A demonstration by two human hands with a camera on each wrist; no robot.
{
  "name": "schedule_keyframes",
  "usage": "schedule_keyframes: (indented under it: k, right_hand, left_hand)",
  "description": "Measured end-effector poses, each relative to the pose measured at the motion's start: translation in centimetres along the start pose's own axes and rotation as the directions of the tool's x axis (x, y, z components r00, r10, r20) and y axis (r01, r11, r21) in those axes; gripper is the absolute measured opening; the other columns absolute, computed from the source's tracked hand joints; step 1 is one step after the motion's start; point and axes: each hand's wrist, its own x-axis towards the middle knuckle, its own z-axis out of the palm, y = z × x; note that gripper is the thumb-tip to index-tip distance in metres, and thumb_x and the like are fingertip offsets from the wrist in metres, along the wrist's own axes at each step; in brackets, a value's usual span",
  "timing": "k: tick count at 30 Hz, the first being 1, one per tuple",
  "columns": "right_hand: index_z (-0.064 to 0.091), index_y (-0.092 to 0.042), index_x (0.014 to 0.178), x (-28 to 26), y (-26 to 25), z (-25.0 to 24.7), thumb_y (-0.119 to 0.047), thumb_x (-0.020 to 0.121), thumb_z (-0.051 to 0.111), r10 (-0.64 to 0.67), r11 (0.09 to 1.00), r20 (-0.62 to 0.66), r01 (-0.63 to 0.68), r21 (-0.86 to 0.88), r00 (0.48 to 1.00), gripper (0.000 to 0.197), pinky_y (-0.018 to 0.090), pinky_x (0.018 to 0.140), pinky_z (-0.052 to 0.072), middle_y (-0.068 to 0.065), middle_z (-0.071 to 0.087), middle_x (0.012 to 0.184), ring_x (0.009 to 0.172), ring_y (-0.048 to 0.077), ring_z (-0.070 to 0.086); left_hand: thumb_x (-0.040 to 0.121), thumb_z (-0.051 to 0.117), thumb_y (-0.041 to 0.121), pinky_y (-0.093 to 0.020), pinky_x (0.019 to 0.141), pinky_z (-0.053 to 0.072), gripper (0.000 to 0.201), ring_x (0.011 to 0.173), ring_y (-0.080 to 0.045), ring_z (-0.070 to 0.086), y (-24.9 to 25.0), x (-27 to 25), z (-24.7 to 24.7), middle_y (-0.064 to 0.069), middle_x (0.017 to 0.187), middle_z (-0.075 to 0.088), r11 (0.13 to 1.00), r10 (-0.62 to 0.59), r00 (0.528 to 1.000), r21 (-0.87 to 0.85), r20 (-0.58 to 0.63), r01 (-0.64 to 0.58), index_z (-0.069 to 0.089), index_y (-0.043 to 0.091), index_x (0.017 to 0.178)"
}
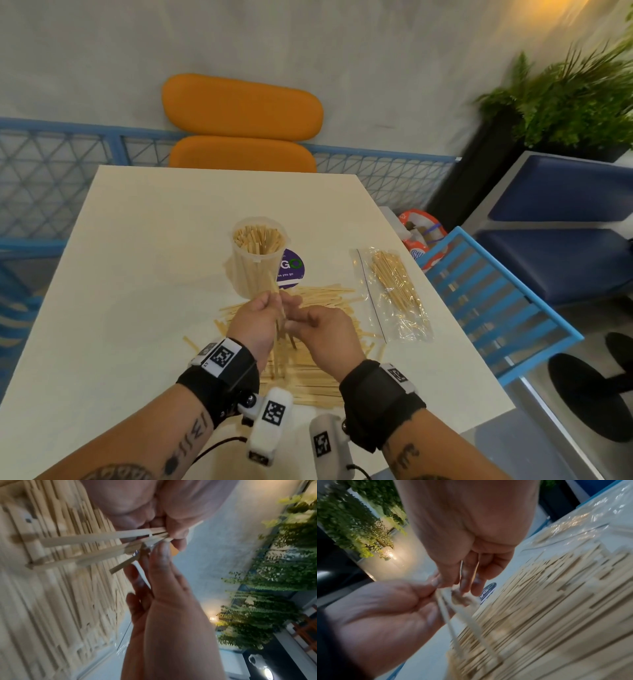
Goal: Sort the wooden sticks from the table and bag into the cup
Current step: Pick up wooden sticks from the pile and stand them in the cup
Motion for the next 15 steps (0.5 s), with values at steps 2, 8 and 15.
schedule_keyframes:
  k: [2, 8, 15]
  right_hand:
    - [0.075, -0.024, 0.109, -0.1, 0.8, -1.0, -0.032, 0.090, 0.072, 0.012, 0.988, -0.008, -0.013, -0.155, 1.000, 0.021, 0.009, 0.074, 0.046, -0.010, 0.073, 0.101, 0.088, 0.003, 0.064]
    - [0.070, -0.028, 0.098, -1.2, 4.4, -1.5, -0.048, 0.085, 0.065, 0.026, 0.580, 0.259, 0.197, -0.790, 0.965, 0.025, 0.038, 0.089, 0.045, -0.005, 0.059, 0.107, 0.106, 0.019, 0.047]
    - [0.074, -0.028, 0.110, -0.4, 5.3, -1.4, -0.038, 0.098, 0.051, -0.073, 0.587, 0.223, 0.223, -0.778, 0.972, 0.028, 0.035, 0.092, 0.044, -0.003, 0.067, 0.106, 0.108, 0.021, 0.051]
  left_hand:
    - [0.107, 0.041, 0.027, -0.041, 0.074, 0.051, 0.031, 0.072, -0.024, 0.067, 0.6, 0.5, -0.9, -0.004, 0.083, 0.069, 0.998, -0.008, 0.998, -0.070, -0.070, 0.003, 0.067, 0.018, 0.093]
    - [0.109, 0.035, 0.028, -0.026, 0.049, 0.027, 0.028, 0.048, -0.008, 0.030, 2.1, 0.2, -2.6, 0.005, 0.065, 0.042, 0.988, 0.012, 0.992, -0.149, -0.128, -0.031, 0.060, 0.021, 0.102]
    - [0.108, 0.037, 0.022, -0.025, 0.049, 0.028, 0.025, 0.052, -0.010, 0.031, 2.0, -0.7, -3.5, 0.003, 0.065, 0.041, 0.990, 0.023, 0.992, -0.136, -0.126, -0.041, 0.061, 0.015, 0.103]
